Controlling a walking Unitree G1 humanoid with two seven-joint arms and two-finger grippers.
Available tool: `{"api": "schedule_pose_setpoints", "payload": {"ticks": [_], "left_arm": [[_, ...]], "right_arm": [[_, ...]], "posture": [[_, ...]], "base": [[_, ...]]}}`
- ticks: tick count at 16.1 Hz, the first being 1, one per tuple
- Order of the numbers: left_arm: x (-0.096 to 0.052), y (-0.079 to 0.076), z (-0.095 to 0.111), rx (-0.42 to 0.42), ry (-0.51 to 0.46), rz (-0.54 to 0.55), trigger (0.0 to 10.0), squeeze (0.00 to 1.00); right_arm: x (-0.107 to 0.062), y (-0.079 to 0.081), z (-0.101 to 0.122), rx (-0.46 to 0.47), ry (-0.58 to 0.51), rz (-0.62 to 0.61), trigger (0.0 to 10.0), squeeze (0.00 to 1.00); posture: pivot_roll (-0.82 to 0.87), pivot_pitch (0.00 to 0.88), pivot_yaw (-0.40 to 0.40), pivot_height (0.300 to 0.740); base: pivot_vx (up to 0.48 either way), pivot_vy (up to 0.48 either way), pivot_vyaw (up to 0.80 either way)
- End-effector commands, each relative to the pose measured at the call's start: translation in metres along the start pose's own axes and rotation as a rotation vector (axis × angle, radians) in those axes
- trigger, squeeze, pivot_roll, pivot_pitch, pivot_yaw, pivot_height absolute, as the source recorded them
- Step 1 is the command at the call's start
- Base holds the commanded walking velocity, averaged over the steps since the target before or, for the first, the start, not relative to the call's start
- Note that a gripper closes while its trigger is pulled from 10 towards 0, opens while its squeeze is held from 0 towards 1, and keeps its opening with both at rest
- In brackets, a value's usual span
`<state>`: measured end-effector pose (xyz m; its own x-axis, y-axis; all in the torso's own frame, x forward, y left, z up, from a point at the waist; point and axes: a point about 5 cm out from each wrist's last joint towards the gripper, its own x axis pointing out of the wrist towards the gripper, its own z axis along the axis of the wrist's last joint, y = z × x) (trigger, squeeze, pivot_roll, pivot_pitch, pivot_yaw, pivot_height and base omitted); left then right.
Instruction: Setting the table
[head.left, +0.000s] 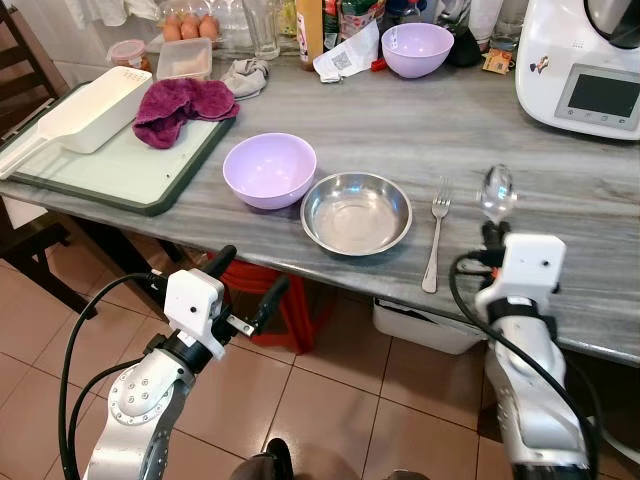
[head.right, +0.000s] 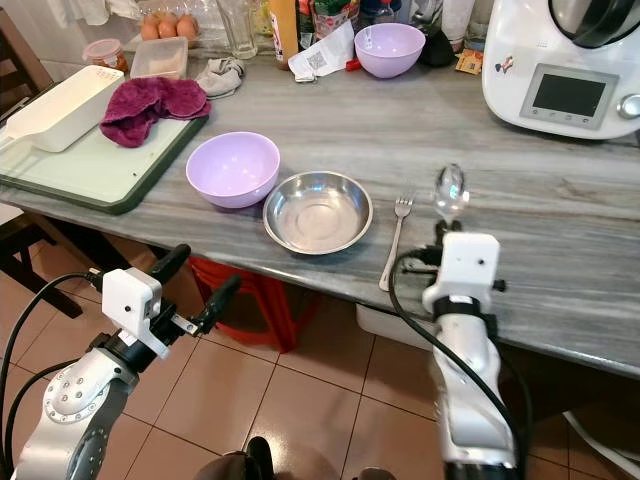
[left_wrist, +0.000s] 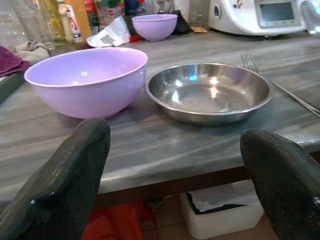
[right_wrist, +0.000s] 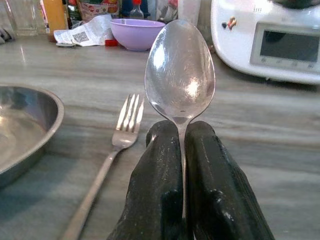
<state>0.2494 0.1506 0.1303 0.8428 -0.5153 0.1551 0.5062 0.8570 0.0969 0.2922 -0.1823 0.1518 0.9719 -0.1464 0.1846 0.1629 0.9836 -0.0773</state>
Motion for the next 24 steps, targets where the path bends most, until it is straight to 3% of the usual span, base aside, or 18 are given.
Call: {"api": "schedule_pose_setpoints", "payload": {"ticks": [1, 6, 10, 19, 24], "left_arm": [[-0.003, -0.001, -0.001, 0.002, 0.009, -0.027, 10.0, 0.0], [-0.005, -0.002, -0.004, -0.014, 0.024, -0.064, 10.0, 0.0], [-0.006, -0.002, -0.007, -0.02, 0.031, -0.074, 10.0, 0.0], [-0.005, -0.005, -0.007, -0.026, 0.037, -0.084, 10.0, 0.0], [-0.003, -0.006, -0.004, -0.026, 0.034, -0.093, 10.0, 0.0]], "right_arm": [[0.002, 0.001, -0.002, 0.067, 0.042, -0.025, 10.0, 0.0], [0.007, 0.012, -0.01, 0.212, 0.165, -0.045, 10.0, 0.0], [0.008, 0.013, -0.016, 0.235, 0.231, -0.066, 10.0, 0.0], [0.028, -0.006, -0.009, 0.246, 0.238, -0.175, 10.0, 0.0], [0.038, 0.001, -0.013, 0.245, 0.29, -0.146, 10.0, 0.0]], "posture": [[-0.15, 0.193, 0.04, 0.74], [-0.15, 0.191, 0.042, 0.74], [-0.15, 0.198, 0.042, 0.74], [-0.15, 0.207, 0.053, 0.74], [-0.15, 0.21, 0.059, 0.74]], "base": [[0.0, 0.0, 0.0], [0.0, 0.0, 0.0], [0.0, 0.0, 0.0], [0.0, 0.0, 0.0], [0.0, 0.0, 0.0]]}}
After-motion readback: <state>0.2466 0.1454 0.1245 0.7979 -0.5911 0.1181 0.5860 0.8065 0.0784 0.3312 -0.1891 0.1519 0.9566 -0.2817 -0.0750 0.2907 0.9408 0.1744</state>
